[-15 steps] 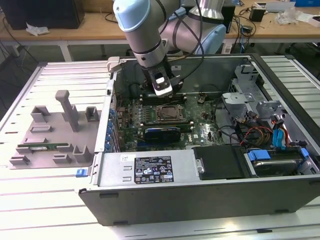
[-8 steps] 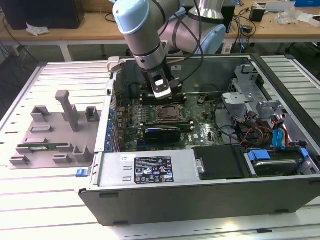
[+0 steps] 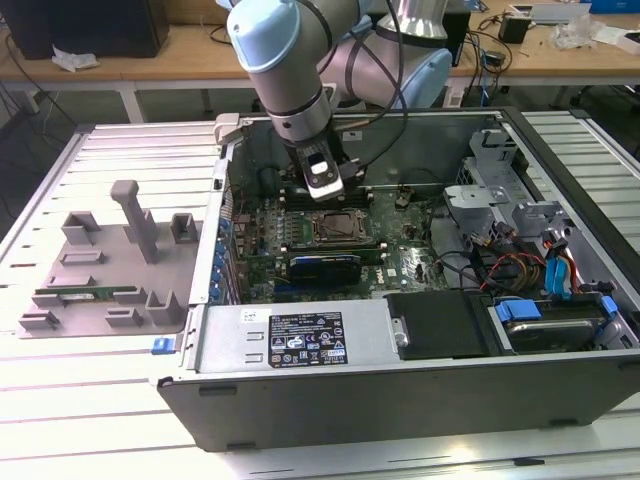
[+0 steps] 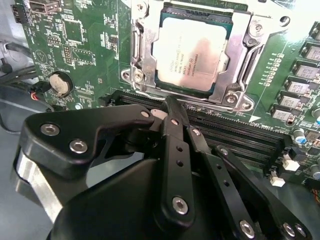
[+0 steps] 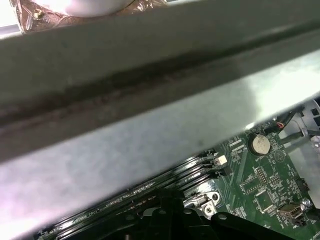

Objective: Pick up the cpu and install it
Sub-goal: 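Install the first cpu locking lever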

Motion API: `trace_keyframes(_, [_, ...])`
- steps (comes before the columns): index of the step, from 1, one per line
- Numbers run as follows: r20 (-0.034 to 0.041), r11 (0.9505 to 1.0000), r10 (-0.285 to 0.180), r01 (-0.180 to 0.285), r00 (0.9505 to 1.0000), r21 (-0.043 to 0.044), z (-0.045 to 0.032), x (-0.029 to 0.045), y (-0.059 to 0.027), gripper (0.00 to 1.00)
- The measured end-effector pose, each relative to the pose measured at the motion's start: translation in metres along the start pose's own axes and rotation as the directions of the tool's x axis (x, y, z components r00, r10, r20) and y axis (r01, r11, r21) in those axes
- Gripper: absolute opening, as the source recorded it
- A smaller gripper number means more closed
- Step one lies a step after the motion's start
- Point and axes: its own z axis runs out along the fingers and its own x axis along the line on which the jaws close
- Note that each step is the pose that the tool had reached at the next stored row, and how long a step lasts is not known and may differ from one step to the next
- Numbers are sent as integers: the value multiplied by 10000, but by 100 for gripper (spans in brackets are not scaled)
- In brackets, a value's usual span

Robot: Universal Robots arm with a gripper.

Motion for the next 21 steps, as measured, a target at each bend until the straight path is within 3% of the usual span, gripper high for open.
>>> trace_keyframes(16, [0,10000,0,0,10000,-4,39,-114,37,11])
trace_keyframes(21, [-20,10000,19,-19,10000,-56,35,-137,4,11])
